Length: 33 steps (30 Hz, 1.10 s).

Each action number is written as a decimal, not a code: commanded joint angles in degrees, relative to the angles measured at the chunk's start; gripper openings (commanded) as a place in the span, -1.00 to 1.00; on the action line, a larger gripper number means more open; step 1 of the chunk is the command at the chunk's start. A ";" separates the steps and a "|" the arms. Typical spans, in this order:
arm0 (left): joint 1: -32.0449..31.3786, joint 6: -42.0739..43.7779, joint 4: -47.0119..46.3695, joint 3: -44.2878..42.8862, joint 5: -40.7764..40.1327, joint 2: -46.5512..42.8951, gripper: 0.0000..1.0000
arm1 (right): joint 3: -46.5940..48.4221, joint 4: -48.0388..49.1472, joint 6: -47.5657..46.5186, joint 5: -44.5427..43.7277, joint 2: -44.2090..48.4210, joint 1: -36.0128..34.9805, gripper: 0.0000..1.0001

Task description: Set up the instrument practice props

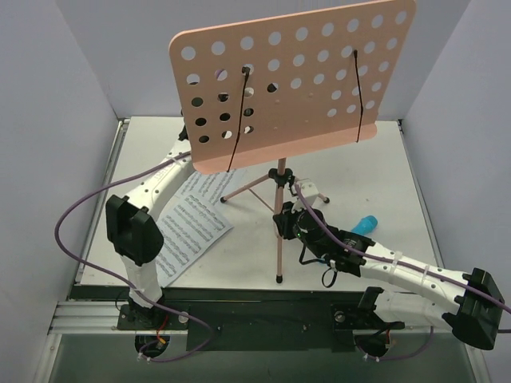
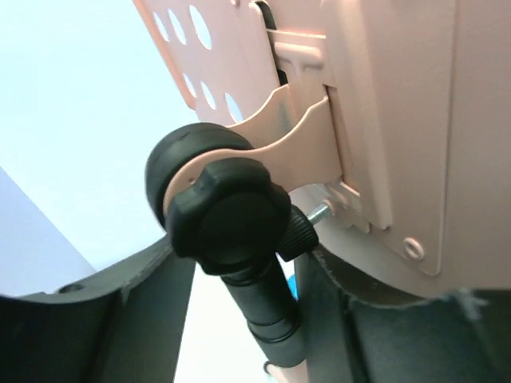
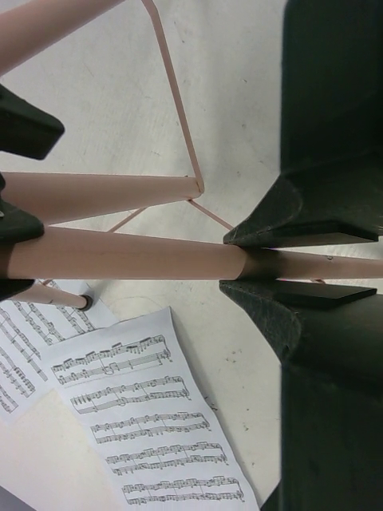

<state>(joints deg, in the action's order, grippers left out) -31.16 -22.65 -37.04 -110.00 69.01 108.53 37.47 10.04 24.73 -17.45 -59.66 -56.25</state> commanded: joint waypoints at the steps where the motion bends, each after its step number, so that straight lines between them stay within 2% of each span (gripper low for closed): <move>1: 1.63 5.78 -14.02 4.68 -8.80 -7.27 0.28 | -5.91 -11.80 1.37 5.50 -1.95 -2.99 -1.00; 6: 1.19 5.52 -15.78 13.21 -10.74 -10.62 0.61 | -7.77 -10.57 2.34 4.62 -2.39 -3.25 -1.00; 9: 1.01 5.08 -17.18 16.82 -12.23 -12.20 0.69 | -8.47 -8.46 2.69 3.92 -2.39 -3.34 -0.99; 12: 1.01 4.29 -17.98 20.86 -12.68 -13.51 0.74 | -8.82 -8.37 2.87 3.30 -2.22 -3.34 -0.75; 13: 1.01 4.29 -18.42 21.92 -13.28 -13.87 0.75 | -8.82 -8.29 2.87 3.22 -1.96 -3.34 -0.57; 15: 1.01 4.20 -18.77 24.64 -14.34 -15.10 0.75 | -9.08 -8.20 3.04 3.22 -0.73 -3.34 -0.39; 20: 1.27 6.04 -17.02 32.36 -17.58 -19.57 0.76 | -9.17 -8.90 2.25 3.04 2.87 -3.34 -0.04; 28: 1.36 7.63 -15.26 43.80 -22.24 -27.14 0.76 | -7.15 -13.64 0.76 4.27 11.92 -3.25 0.33; 33: 1.45 7.71 -13.07 48.90 -25.24 -31.79 0.76 | -6.27 -15.05 -0.47 4.62 20.26 -2.99 0.44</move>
<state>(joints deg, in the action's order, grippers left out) -29.78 -16.91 -49.78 -63.40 46.44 81.91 29.02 -2.70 25.87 -12.86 -44.58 -59.33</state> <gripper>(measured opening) 0.880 0.711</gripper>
